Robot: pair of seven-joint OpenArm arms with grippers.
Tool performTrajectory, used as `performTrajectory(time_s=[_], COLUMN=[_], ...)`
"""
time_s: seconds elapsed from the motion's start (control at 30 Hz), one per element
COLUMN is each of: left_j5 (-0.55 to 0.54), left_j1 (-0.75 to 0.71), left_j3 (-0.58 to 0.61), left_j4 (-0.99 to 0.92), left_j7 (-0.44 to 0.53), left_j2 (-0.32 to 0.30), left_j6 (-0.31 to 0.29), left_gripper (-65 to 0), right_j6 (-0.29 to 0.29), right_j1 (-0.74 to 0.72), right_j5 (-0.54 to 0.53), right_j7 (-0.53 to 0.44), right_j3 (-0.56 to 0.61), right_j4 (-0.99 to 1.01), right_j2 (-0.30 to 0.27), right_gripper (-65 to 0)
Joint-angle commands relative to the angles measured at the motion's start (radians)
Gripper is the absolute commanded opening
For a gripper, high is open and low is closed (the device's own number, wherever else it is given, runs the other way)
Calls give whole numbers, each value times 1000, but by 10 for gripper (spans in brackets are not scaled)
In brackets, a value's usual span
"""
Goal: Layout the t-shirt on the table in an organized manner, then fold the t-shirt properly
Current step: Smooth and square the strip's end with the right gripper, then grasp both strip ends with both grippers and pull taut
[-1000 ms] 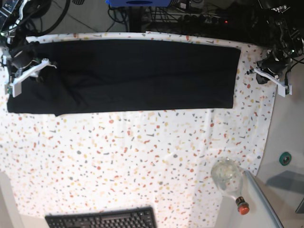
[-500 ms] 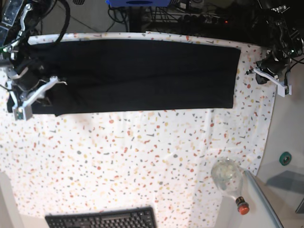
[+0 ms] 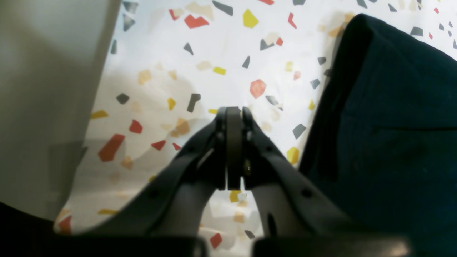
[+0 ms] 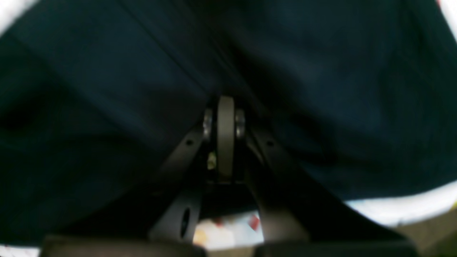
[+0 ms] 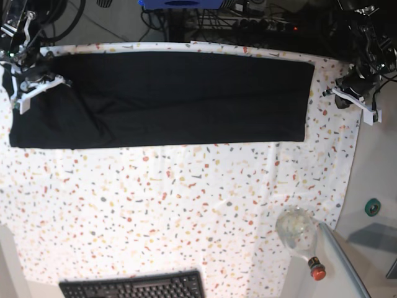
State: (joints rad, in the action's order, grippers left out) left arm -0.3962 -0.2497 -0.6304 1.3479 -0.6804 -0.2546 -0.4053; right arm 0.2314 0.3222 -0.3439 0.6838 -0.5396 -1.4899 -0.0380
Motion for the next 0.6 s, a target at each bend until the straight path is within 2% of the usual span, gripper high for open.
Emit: performTrajectory(time_s=[0.0,0.07,0.27,0.33,0.5,0.57], left_j5=[-8,-8,-13,-13,-16,-17], left_j1=[6,10,11,10,3,-1], left_j3=[-1,1,1,1,2,2], left_j4=[14,18,26,26,51,97], left_j7=[18,15,15,15,15,14], left_j2=[-18,-18,-19,-19,-19,-12], left_j6=[-7,-7,-8,-8,-10,-17], left_gripper=[-650,-650,-650,-650,-650,-650], right_j6=[9,9,3,3,3,4], right_j1=[-8,10,62,61,21,19], right_j5=[-13,-17,-16,-13,-13,-14], right_j7=[-20,-20,-19,-19,-20,-22], right_j3=[-4,-4,2,5,25,23], right_j4=[-21,-38,-263,-249,-56,-71], right_j2=[-9,-6,20,20,17,14], right_gripper=[-650,-650,-650,-650,-650,-650])
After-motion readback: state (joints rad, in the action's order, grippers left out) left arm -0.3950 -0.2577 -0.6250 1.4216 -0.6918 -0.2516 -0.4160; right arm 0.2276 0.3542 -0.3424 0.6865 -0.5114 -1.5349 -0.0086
